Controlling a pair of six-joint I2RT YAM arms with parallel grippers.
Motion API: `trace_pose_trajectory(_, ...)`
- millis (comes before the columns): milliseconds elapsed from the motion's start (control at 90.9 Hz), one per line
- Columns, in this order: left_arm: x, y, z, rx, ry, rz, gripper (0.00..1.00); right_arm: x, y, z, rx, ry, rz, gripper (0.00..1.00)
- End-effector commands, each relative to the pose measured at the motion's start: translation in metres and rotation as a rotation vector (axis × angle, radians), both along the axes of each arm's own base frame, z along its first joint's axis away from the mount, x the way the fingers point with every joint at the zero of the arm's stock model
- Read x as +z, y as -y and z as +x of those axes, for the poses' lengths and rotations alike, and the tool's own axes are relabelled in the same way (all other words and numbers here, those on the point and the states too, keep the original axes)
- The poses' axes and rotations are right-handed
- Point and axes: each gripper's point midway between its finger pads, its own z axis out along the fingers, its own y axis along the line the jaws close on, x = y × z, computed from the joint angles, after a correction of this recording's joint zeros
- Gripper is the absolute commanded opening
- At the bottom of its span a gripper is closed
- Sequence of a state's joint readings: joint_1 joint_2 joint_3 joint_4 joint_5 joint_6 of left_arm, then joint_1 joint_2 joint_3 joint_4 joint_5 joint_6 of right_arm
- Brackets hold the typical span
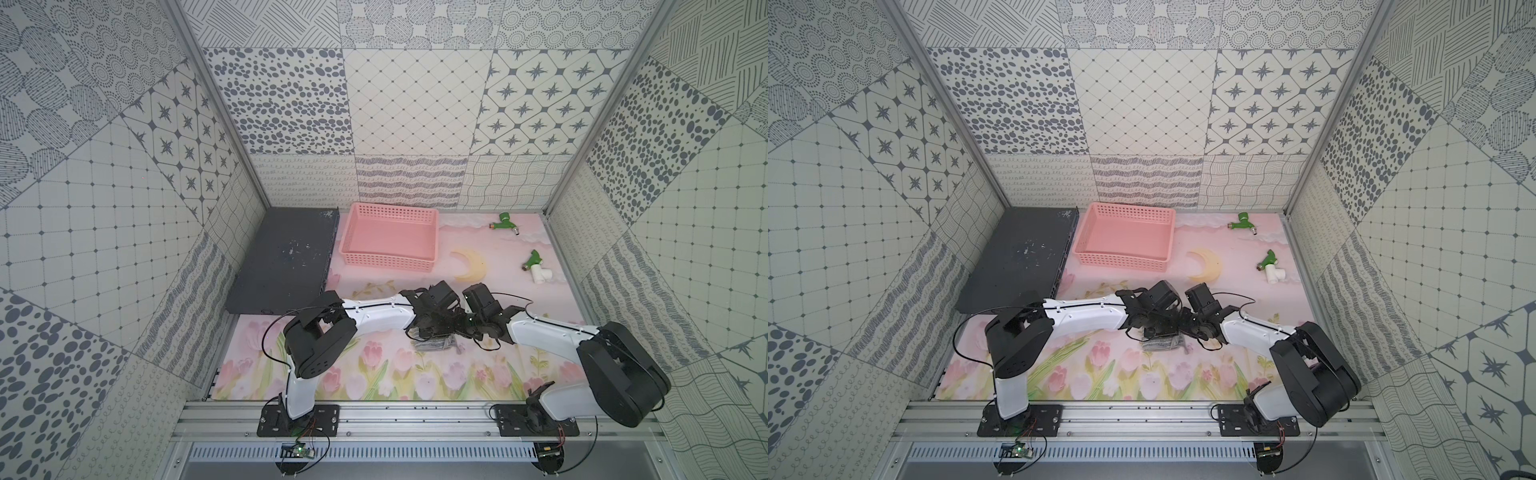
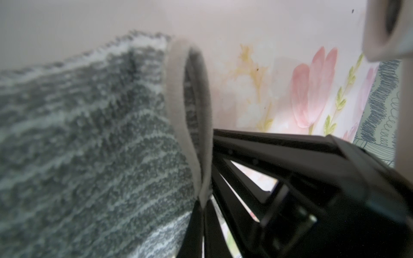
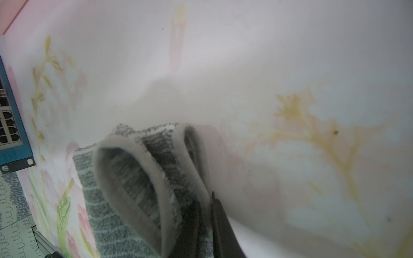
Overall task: Fold the square dishcloth
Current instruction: Fold the cleaning item at the center of the board.
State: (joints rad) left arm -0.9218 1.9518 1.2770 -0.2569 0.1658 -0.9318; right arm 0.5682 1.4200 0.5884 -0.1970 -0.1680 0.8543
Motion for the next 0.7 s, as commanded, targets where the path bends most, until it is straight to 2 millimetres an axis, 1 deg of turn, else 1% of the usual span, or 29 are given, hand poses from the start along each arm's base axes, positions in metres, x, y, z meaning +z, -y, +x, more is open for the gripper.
trace_pose_trajectory(0, -0.004, 0.007, 0.004, 0.023, -0.023, -0.061, 0.11, -0.004, -0.001, 0.000, 0.001, 0.009, 0.001, 0.16)
trace_pose_trajectory(88, -0.003, 0.011, 0.004, 0.019, -0.027, -0.090, 0.21, -0.003, 0.000, 0.001, -0.002, 0.016, -0.003, 0.17)
trace_pose_trajectory(154, 0.003, 0.015, 0.004, 0.009, -0.023, -0.127, 0.26, -0.002, 0.001, 0.001, -0.003, 0.019, -0.006, 0.18)
trace_pose_trajectory(275, 0.021, 0.023, 0.004, -0.003, -0.011, -0.219, 0.32, 0.000, 0.001, 0.005, -0.004, 0.032, -0.016, 0.20)
trace_pose_trajectory(374, 0.033, 0.025, 0.002, -0.007, -0.008, -0.283, 0.34, 0.004, 0.004, 0.008, -0.005, 0.045, -0.038, 0.21)
trace_pose_trajectory(429, 0.044, 0.026, 0.001, -0.013, -0.001, -0.320, 0.35, 0.007, 0.007, 0.009, -0.008, 0.055, -0.058, 0.22)
trace_pose_trajectory(605, 0.086, 0.034, -0.004, -0.055, 0.038, -0.450, 0.42, 0.023, 0.017, 0.013, -0.018, 0.096, -0.108, 0.26)
trace_pose_trajectory(693, 0.101, 0.036, -0.005, -0.069, 0.055, -0.494, 0.47, 0.029, 0.021, 0.014, -0.020, 0.109, -0.130, 0.27)
